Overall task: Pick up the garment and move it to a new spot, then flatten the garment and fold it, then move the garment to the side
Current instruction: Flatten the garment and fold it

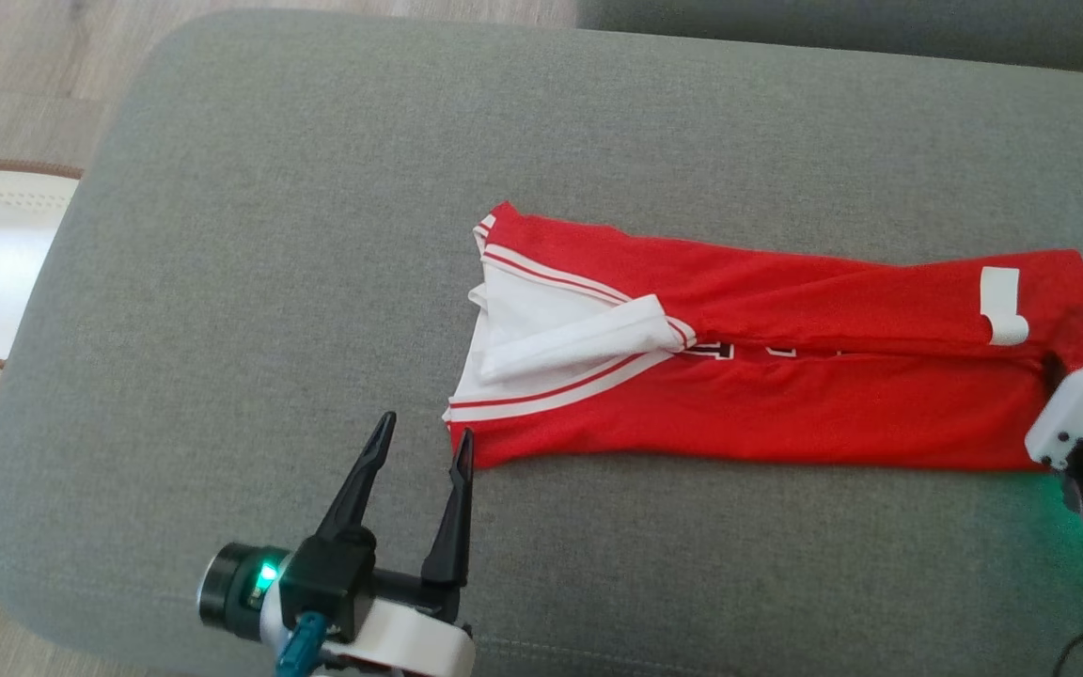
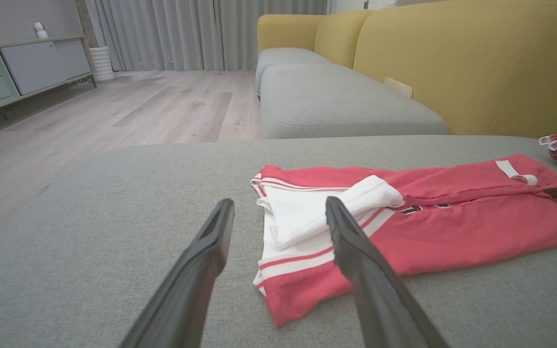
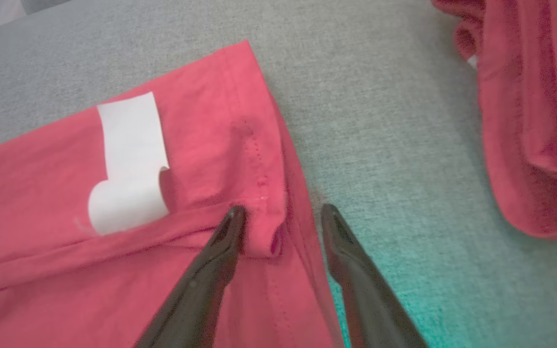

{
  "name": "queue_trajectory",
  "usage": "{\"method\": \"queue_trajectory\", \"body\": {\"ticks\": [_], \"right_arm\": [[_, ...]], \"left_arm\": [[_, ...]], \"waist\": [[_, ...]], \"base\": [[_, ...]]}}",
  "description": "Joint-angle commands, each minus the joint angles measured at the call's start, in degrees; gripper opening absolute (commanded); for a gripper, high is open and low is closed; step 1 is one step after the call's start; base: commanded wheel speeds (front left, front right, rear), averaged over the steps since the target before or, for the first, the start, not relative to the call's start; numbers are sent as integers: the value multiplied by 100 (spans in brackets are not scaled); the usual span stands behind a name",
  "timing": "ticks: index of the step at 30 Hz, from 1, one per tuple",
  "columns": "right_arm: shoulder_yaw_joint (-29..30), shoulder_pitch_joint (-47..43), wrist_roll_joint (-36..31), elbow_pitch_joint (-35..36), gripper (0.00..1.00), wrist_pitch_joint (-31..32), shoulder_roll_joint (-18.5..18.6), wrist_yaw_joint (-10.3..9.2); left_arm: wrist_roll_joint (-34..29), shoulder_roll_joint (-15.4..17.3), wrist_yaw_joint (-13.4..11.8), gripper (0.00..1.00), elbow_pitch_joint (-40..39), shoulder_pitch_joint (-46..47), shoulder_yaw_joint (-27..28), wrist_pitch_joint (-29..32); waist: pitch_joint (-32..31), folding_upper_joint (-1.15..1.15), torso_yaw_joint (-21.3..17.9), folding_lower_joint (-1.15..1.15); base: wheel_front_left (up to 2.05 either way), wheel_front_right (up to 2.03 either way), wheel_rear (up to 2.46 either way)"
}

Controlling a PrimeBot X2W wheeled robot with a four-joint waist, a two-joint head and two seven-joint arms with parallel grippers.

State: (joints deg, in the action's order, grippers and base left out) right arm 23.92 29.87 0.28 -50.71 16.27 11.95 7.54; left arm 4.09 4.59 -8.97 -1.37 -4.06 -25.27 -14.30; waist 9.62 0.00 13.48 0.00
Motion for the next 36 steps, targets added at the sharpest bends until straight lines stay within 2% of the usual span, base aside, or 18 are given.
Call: {"method": "queue_trajectory", "body": {"ticks": [1, 2, 3, 4, 9, 14, 20, 23, 28, 36], "right_arm": [[-156, 131, 41, 51, 41, 46, 80, -5], [-195, 148, 70, 16, 17, 67, 89, -5], [-239, 160, 100, -10, 4, 82, 101, -5], [-279, 173, 141, -25, 0, 86, 110, -5], [-527, 233, 246, 48, 0, -60, 268, -5], [-755, 386, 201, 279, 0, -107, 589, -5], [-956, 668, 239, 771, 0, 203, 1083, -5], [-1146, 724, 307, 1119, 0, 431, 1147, -5], [-1491, 601, 556, 1757, 0, 689, 917, -5], [-1964, 33, 902, 2947, 0, 1155, 169, -5]], "left_arm": [[-58, -52, 34, 100, -160, 184, 194, -70], [-65, -57, 44, 100, -159, 193, 204, -70], [-71, -61, 52, 100, -158, 201, 215, -70], [-76, -65, 56, 100, -156, 205, 229, -70], [-84, -85, 75, 100, -126, 213, 298, -70], [-89, -105, 98, 100, -100, 226, 335, -70], [-65, -129, 105, 100, -74, 242, 368, -70], [-46, -138, 107, 100, -30, 217, 386, -70], [-8, -151, 131, 100, 62, 170, 370, -70], [-20, -159, 156, 100, 78, 31, 410, -70]], "waist": [[10, 0, -5, 0], [20, 0, -8, 0], [31, 0, -13, 0], [42, 0, -23, 0], [69, 0, -157, 0], [10, 0, -397, 0], [-104, 0, -642, 0], [-202, 0, -718, 0], [-430, 0, -693, 0], [-689, 0, -481, 0]], "base": [[0, 0, 0], [0, 0, 0], [0, 0, 0], [0, 0, 0], [0, 0, 0], [0, 0, 0], [0, 0, 0], [0, 0, 0], [0, 0, 0], [0, 0, 0]]}}
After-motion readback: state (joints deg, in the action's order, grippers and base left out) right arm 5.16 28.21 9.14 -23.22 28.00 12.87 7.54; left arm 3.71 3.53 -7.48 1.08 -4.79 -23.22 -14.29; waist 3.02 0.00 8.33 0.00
